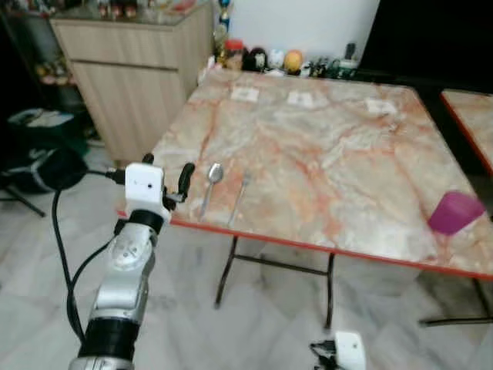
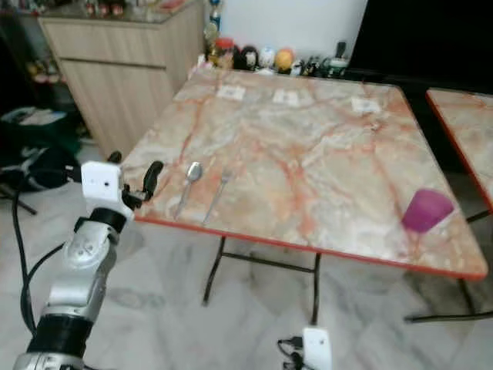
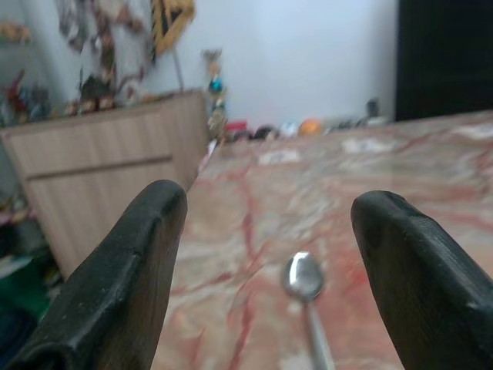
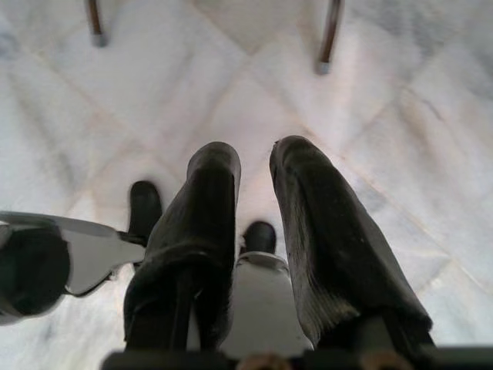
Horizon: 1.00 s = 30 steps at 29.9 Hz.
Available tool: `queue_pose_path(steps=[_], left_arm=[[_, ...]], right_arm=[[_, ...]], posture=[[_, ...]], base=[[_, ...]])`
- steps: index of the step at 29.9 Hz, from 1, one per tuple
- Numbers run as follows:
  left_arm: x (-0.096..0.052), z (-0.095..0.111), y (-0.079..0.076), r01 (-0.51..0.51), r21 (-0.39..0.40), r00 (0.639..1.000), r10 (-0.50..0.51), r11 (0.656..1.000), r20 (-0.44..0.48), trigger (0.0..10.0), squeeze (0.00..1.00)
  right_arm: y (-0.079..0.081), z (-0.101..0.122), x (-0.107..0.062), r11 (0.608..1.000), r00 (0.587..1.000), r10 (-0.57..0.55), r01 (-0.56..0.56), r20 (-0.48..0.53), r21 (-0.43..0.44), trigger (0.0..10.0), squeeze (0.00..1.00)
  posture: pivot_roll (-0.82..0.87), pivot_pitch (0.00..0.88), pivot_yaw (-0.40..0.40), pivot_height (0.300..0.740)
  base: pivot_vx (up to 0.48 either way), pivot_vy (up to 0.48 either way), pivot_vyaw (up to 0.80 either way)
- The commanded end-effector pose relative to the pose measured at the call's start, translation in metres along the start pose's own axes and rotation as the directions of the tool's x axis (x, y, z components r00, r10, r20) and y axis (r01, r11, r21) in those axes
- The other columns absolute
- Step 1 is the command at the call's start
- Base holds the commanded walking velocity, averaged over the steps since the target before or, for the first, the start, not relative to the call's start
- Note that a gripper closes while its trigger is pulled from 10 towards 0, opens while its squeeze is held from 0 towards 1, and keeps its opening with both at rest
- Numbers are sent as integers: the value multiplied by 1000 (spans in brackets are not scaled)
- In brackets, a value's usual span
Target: Setting the table
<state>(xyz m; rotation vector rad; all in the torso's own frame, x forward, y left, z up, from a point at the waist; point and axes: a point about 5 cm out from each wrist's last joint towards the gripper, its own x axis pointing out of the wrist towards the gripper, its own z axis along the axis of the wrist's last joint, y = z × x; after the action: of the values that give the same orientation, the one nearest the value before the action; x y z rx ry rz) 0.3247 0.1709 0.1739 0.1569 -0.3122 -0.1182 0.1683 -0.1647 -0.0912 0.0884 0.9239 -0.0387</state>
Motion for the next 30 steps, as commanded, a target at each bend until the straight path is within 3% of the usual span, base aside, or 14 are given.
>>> queue_pose_path(steps=[1,19,22,26,28,30], left_arm=[[1,4,2,3,8,1000,-3,1000,12,10000,0],[-6,-6,15,-49,-7,998,48,999,-37,10000,0],[-22,-24,27,-86,14,992,87,996,-89,10000,0],[-58,-60,40,-83,76,968,99,994,-231,10000,0],[-82,-81,48,-92,96,939,119,991,-324,10000,0],[-89,-87,50,-106,95,928,133,990,-349,10000,0]], right_arm=[[6,0,0,1000,1000,12,-12,0,13,10000,0],[9,-1,0,1000,1000,14,-14,1,22,10000,0],[10,-1,0,1000,1000,14,-14,2,27,10000,0],[11,-2,0,999,1000,12,-12,2,34,10000,0],[11,-2,0,999,1000,11,-11,2,36,10000,0],[11,-2,0,999,1000,11,-11,1,37,10000,0]], posture=[[104,0,-14,740],[114,0,-3,740],[112,0,2,740],[115,0,10,740],[118,0,12,740],[118,0,12,740]], base=[[0,0,0],[0,0,0],[0,0,0],[0,0,0],[0,0,0],[0,0,0]])
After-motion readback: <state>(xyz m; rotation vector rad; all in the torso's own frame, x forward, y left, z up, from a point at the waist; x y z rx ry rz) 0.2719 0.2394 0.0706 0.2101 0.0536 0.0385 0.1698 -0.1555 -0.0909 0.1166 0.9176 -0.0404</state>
